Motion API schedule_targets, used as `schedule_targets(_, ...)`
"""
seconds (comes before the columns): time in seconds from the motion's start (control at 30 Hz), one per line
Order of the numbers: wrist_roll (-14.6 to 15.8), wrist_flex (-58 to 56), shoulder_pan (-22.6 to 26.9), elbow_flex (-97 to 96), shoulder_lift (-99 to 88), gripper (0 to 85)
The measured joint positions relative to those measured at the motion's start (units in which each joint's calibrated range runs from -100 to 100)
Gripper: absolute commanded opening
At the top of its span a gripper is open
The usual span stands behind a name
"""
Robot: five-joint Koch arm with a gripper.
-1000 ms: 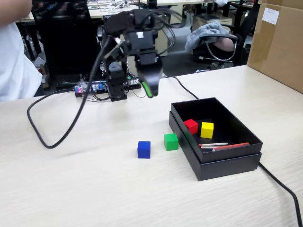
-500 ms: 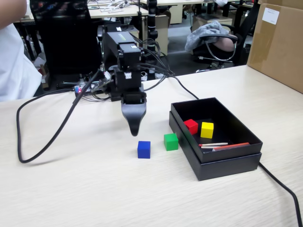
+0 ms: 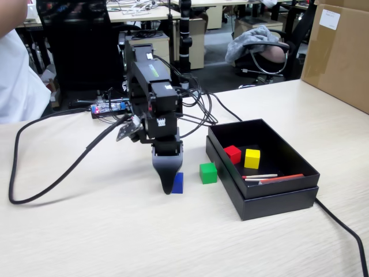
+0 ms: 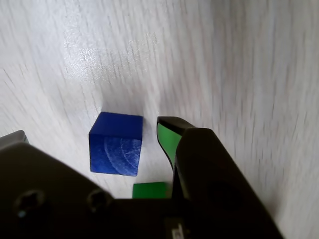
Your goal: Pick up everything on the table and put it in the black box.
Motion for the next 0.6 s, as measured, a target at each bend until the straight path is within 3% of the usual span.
schedule_targets(0.37, 1.22, 0.00, 0.98, 3.01, 5.05, 41.6)
schedule_targets(0.53, 1.42, 0.00, 1.07, 3.29, 5.57, 28.3)
schedule_targets(0.6, 1.61, 0.00, 1.07, 3.29, 5.57, 18.5)
